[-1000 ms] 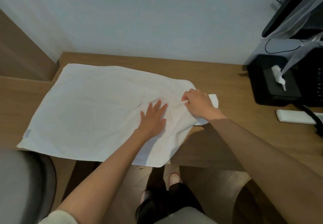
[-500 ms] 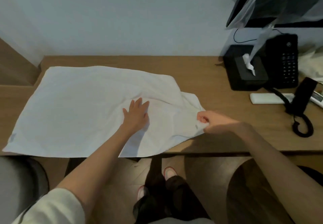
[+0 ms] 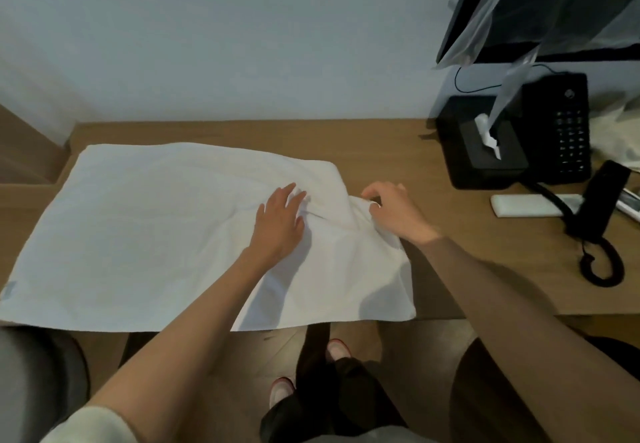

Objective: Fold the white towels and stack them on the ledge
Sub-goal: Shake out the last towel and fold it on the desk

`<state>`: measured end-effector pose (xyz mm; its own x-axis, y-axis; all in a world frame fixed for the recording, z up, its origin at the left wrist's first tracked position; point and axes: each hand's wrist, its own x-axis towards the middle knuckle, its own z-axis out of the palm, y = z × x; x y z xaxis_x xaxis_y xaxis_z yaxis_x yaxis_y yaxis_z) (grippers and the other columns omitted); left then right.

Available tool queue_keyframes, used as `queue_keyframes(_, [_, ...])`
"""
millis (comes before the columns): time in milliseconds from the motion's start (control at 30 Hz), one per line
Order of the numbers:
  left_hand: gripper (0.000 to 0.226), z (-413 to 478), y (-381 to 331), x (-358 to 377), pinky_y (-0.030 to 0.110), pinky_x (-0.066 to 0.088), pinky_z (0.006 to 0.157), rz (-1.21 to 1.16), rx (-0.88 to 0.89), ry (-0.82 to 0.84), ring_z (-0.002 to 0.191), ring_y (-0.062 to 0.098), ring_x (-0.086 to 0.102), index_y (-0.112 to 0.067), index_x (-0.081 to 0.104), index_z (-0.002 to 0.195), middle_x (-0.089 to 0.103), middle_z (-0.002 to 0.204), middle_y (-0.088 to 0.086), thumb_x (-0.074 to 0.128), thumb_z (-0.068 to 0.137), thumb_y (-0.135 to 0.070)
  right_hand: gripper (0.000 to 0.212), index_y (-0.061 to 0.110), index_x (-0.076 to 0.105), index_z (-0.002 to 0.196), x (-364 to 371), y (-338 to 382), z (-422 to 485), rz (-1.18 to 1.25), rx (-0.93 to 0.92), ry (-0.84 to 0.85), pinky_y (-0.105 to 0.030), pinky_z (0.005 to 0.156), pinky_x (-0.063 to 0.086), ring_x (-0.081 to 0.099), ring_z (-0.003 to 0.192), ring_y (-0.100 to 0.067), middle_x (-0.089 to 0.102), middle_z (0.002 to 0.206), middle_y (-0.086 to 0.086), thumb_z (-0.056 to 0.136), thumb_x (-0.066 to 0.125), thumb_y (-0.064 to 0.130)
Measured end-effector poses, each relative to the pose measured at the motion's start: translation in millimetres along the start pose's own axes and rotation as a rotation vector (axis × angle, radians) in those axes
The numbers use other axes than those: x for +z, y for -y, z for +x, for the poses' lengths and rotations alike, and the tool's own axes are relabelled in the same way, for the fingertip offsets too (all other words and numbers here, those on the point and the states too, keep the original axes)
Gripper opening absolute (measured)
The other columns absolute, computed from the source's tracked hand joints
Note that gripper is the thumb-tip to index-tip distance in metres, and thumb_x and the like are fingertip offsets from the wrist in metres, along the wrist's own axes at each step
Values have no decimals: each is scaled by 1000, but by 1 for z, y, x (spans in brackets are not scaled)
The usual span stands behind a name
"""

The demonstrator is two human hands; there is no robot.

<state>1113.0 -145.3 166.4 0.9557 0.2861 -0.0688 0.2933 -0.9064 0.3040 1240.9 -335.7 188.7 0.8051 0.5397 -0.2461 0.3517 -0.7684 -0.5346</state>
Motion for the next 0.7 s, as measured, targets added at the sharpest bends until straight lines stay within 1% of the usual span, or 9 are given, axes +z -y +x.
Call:
queue_keyframes(133, [50, 17, -3, 7, 45, 26, 112, -11, 6, 75, 145, 22, 15, -24, 28, 149, 13, 159, 0, 39, 100, -23, 34, 15, 60, 121, 15, 3, 38, -1, 77, -38, -35, 103, 33, 43, 123, -29, 58, 127, -7, 92, 43, 11])
queue_keyframes(267, [49, 28, -2, 12, 43, 31, 107, -13, -8, 56, 136, 24, 30, -27, 35, 146, 30, 151, 2, 42, 98, -22, 24, 15, 58, 108, 28, 4, 56, -9, 209, 88, -37, 99, 35, 47, 117, -31, 61, 118, -9, 93, 43, 26])
queue_keyframes(300, [48, 30, -1, 13, 41, 33, 103, 11, -12, 46, 130, 23, 36, -28, 36, 145, 36, 146, 1, 44, 97, -23, 21, 15, 57, 101, 30, 5, 58, 31, 235, 124, -37, 93, 39, 50, 110, -30, 62, 110, -9, 93, 45, 31])
queue_keyframes(367, [47, 33, 0, 15, 38, 34, 94, 68, -30, 19, 118, 22, 44, -31, 39, 141, 47, 133, -3, 48, 96, -24, 24, 16, 51, 76, 29, 5, 61, 144, 228, 200, -34, 70, 41, 52, 79, -24, 56, 80, -7, 92, 48, 33])
queue_keyframes(400, [45, 34, 0, 16, 37, 32, 91, 92, -44, 5, 112, 22, 46, -31, 40, 138, 50, 127, -4, 49, 95, -24, 32, 16, 44, 65, 27, 6, 61, 184, 208, 251, -32, 59, 35, 45, 64, -20, 48, 66, -4, 93, 49, 31])
queue_keyframes(467, [38, 36, -1, 18, 35, 28, 84, 109, -65, -11, 105, 22, 48, -29, 44, 131, 53, 116, -4, 51, 93, -22, 45, 18, 35, 56, 22, 8, 58, 193, 186, 396, -29, 51, 23, 32, 53, -13, 36, 56, 1, 95, 52, 32])
queue_keyframes(567, [22, 39, 1, 18, 33, 24, 78, 98, -84, 6, 101, 22, 47, -21, 52, 114, 53, 109, -3, 50, 92, -18, 39, 14, 44, 63, 17, 5, 54, 160, 161, 429, -26, 53, 27, 39, 57, -13, 42, 64, 0, 97, 52, 31])
queue_keyframes(633, [19, 38, 4, 16, 31, 22, 75, 148, -100, 14, 99, 22, 46, -19, 51, 111, 52, 110, -2, 48, 93, -17, 24, 7, 58, 91, 13, -1, 53, 158, 168, 260, -31, 70, 38, 55, 83, -24, 55, 90, -10, 100, 46, 26])
queue_keyframes(700, [20, 36, 7, 14, 30, 21, 73, 192, -126, 10, 98, 23, 47, -18, 49, 112, 51, 110, -1, 45, 93, -13, 27, 7, 54, 113, 3, -7, 50, 146, 180, -18, -35, 82, 41, 54, 103, -31, 56, 112, -13, 101, 40, 27])
